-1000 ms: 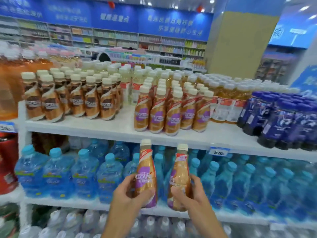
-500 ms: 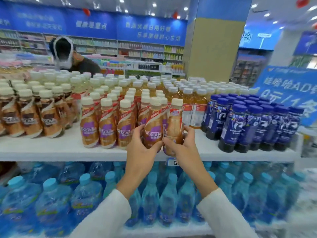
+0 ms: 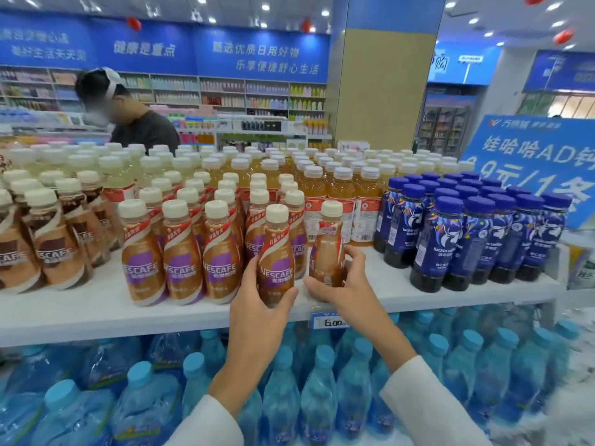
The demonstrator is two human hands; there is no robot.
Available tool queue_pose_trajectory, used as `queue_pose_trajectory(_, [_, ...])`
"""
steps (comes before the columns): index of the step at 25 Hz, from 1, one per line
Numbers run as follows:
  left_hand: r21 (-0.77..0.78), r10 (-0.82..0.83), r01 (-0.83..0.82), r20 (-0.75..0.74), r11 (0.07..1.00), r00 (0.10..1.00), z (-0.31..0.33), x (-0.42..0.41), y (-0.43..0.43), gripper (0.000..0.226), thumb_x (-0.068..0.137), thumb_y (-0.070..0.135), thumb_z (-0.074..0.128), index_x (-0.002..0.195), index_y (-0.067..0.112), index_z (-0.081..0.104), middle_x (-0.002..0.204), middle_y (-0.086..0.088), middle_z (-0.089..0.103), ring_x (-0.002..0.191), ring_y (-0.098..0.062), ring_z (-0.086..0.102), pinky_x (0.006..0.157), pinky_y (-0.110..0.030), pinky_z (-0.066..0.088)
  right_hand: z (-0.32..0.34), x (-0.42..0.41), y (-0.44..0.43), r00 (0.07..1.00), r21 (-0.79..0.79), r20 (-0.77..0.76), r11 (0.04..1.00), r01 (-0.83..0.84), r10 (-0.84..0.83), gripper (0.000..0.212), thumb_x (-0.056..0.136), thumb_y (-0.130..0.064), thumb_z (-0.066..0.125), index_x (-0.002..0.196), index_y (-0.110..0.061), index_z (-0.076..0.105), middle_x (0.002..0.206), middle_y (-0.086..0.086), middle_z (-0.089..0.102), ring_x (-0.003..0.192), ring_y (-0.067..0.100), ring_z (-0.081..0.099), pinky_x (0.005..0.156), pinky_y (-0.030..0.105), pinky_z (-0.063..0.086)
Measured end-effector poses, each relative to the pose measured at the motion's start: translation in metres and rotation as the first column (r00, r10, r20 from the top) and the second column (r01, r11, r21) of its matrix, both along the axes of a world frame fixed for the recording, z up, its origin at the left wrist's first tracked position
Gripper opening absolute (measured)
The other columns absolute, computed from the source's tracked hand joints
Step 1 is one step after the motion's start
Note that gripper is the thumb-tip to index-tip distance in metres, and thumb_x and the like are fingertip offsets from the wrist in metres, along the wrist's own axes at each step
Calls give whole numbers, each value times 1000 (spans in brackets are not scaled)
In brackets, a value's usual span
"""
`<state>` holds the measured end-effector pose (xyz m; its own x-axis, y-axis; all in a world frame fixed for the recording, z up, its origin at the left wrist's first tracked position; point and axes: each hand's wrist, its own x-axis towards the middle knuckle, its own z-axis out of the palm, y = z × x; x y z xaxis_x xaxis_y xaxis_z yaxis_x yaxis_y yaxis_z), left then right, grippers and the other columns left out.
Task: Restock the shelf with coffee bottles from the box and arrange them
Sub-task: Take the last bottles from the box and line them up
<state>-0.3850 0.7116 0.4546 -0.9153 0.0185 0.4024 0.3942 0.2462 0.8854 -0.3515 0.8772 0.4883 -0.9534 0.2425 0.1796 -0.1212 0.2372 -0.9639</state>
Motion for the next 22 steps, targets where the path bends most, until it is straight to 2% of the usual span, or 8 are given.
queue_pose_trajectory(3, [-8, 32, -32, 0, 999, 999, -2, -2, -5, 85, 78, 44, 83, 147, 29, 37, 142, 10, 52, 126, -9, 53, 104, -36, 51, 2, -2, 8, 1000, 4, 22, 1000, 0, 0, 93, 68, -20, 87, 143, -31, 33, 134, -3, 56, 121, 15, 59, 107, 41, 49])
queue_pose_trajectory(7, [-80, 105, -109, -61, 991, 993, -3, 1, -5, 74, 80, 46, 80, 140, 27, 40, 128, 14, 44, 116, -5, 50, 97, -28, 51, -3, -6, 6, 999, 33, -10, 998, 45, -44, 71, 72, -13, 82, 134, -25, 50, 126, -3, 66, 114, 15, 64, 103, 43, 51])
queue_pose_trajectory(11, [-120, 171, -187, -132, 975, 977, -6, 7, -4, 73, 82, 47, 77, 140, 21, 41, 129, 7, 46, 119, -7, 46, 98, -27, 47, -3, -7, -15, 990, 116, -62, 984, 136, -129, 72, 70, -25, 91, 128, -30, 49, 119, -14, 62, 106, 1, 62, 89, 24, 56])
queue_pose_trajectory(14, [-93, 190, -206, -158, 974, 969, -10, 8, -5, 70, 83, 43, 78, 138, 18, 44, 126, 5, 48, 118, -10, 47, 99, -32, 50, -6, -7, -23, 991, 129, -60, 984, 124, -117, 75, 69, -35, 91, 131, -32, 48, 121, -18, 60, 107, -3, 61, 86, 17, 55])
queue_pose_trajectory(16, [-85, 197, -213, -171, 973, 965, -11, 7, -7, 68, 83, 41, 79, 137, 17, 45, 125, 5, 47, 116, -11, 49, 98, -35, 52, -7, -3, -18, 996, 101, -38, 991, 82, -79, 75, 71, -37, 90, 133, -34, 48, 124, -19, 61, 109, -3, 61, 91, 21, 55])
queue_pose_trajectory(18, [-82, 204, -223, -192, 971, 960, -12, 7, -8, 67, 83, 41, 79, 136, 18, 46, 123, 6, 45, 115, -12, 50, 96, -37, 53, -9, 1, -15, 994, 98, -43, 990, 102, -99, 71, 75, -30, 88, 135, -33, 49, 125, -16, 62, 112, 1, 61, 97, 28, 55])
queue_pose_trajectory(20, [-77, 207, -225, -197, 971, 958, -12, 8, -7, 66, 84, 40, 78, 137, 18, 46, 120, 10, 41, 115, -12, 49, 96, -36, 53, -11, 2, -19, 984, 97, -77, 981, 167, -160, 66, 75, -23, 88, 130, -30, 54, 119, -14, 66, 107, 2, 64, 95, 29, 56])
queue_pose_trajectory(22, [-75, 215, -233, -195, 970, 957, -14, 9, -5, 67, 85, 40, 76, 140, 16, 46, 118, 9, 40, 116, -14, 48, 98, -37, 51, -12, 1, -26, 974, 120, -102, 969, 215, -204, 68, 69, -26, 92, 126, -29, 55, 115, -15, 66, 102, 2, 65, 88, 24, 57])
